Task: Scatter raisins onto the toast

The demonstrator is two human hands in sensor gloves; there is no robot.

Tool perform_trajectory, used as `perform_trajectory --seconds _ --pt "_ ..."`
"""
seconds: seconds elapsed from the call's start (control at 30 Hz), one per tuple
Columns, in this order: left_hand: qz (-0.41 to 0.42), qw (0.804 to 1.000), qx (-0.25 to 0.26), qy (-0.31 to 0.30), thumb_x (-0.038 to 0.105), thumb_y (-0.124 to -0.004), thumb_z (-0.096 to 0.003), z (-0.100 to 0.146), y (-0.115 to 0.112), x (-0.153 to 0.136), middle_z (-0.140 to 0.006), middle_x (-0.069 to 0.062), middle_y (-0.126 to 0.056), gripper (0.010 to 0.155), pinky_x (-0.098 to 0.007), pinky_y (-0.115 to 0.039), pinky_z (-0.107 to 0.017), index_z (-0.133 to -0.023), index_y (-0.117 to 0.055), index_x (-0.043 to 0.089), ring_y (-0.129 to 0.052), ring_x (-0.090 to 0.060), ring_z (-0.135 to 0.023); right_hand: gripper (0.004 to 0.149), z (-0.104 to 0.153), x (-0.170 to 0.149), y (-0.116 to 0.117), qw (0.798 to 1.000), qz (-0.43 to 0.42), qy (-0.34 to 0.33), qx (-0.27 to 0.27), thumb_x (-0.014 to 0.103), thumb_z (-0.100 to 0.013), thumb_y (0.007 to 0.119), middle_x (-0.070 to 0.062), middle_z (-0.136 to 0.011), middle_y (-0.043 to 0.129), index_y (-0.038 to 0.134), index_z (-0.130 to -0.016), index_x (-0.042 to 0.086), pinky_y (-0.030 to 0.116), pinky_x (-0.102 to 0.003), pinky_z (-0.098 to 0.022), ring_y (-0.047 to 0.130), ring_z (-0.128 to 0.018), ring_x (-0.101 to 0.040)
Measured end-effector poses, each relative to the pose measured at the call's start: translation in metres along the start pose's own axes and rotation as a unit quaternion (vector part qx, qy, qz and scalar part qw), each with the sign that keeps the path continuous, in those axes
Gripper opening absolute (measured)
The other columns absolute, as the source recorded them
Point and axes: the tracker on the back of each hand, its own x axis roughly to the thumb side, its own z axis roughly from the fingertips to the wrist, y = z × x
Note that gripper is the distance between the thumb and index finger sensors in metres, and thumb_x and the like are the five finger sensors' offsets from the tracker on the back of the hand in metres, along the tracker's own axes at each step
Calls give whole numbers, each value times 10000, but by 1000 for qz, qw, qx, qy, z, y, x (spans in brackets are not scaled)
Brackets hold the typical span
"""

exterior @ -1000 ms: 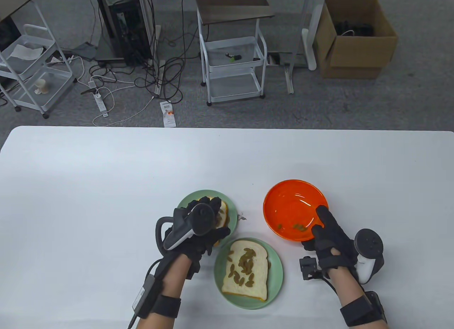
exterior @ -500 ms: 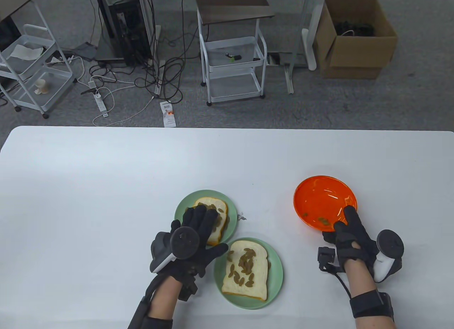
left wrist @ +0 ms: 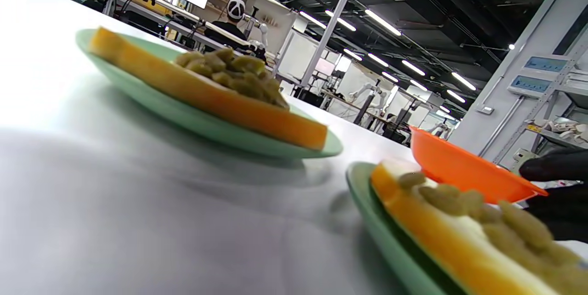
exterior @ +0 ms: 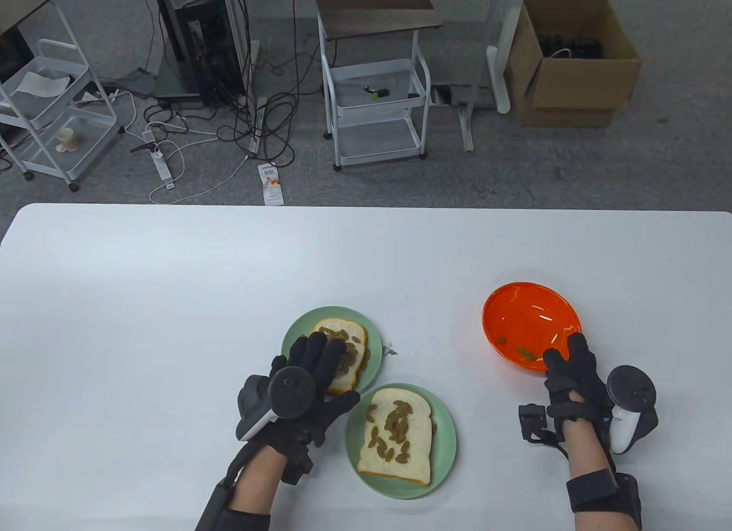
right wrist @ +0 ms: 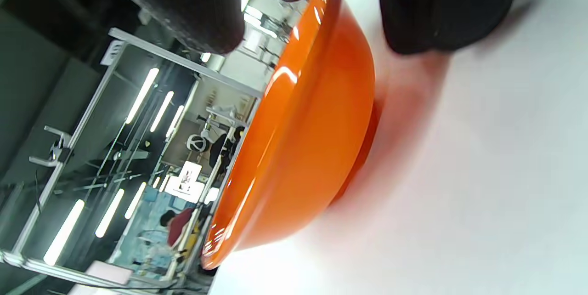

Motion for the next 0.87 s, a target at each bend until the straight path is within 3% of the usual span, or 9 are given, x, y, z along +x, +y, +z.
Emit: perform_trajectory --seconds 0.13,0.23,0.37,0.53,0.63,0.87 --pt "-14 1000 10 -13 832 -627 -394 1 3 4 -1271 -2 -315 907 -698 -395 -819 -1166 -341 451 -367 -360 -1201 761 15 25 -4 984 104 -129 -62 432 -520 810 -395 -1089 274 493 -1119 85 527 -720 -568 494 -867 -682" --pt "-12 1000 12 -24 834 -627 -392 2 5 5 -1274 1 -308 906 -698 -389 -823 -1165 -337 462 -361 -358 -1205 791 29 46 6 966 93 -239 -23 516 -513 808 -367 -1113 361 502 -1130 127 489 -737 -586 458 -916 -667" --pt "-19 999 15 -30 848 -618 -381 2 5 5 -1277 7 -281 922 -700 -375 -827 -1165 -309 474 -337 -356 -1211 854 50 65 31 929 62 -353 94 643 -486 799 -320 -1164 349 460 -1158 240 376 -788 -598 364 -986 -657" --pt "-24 999 6 -34 855 -611 -379 2 5 6 -1278 5 -260 931 -705 -368 -824 -1165 -287 474 -324 -359 -1212 922 72 72 59 892 89 -394 205 718 -467 775 -270 -1199 237 337 -1168 311 274 -815 -589 227 -1014 -645" --pt "-28 999 8 -32 852 -612 -383 2 5 6 -1278 3 -259 929 -704 -366 -825 -1166 -289 472 -324 -359 -1212 934 80 72 67 877 100 -411 228 725 -468 763 -266 -1201 226 322 -1170 298 257 -811 -589 211 -1019 -634" --pt "-31 999 8 -30 846 -617 -386 2 4 5 -1277 5 -271 922 -704 -374 -823 -1166 -301 469 -332 -356 -1211 930 81 69 71 876 104 -406 238 711 -478 760 -283 -1194 246 332 -1173 264 248 -787 -596 225 -1018 -627"
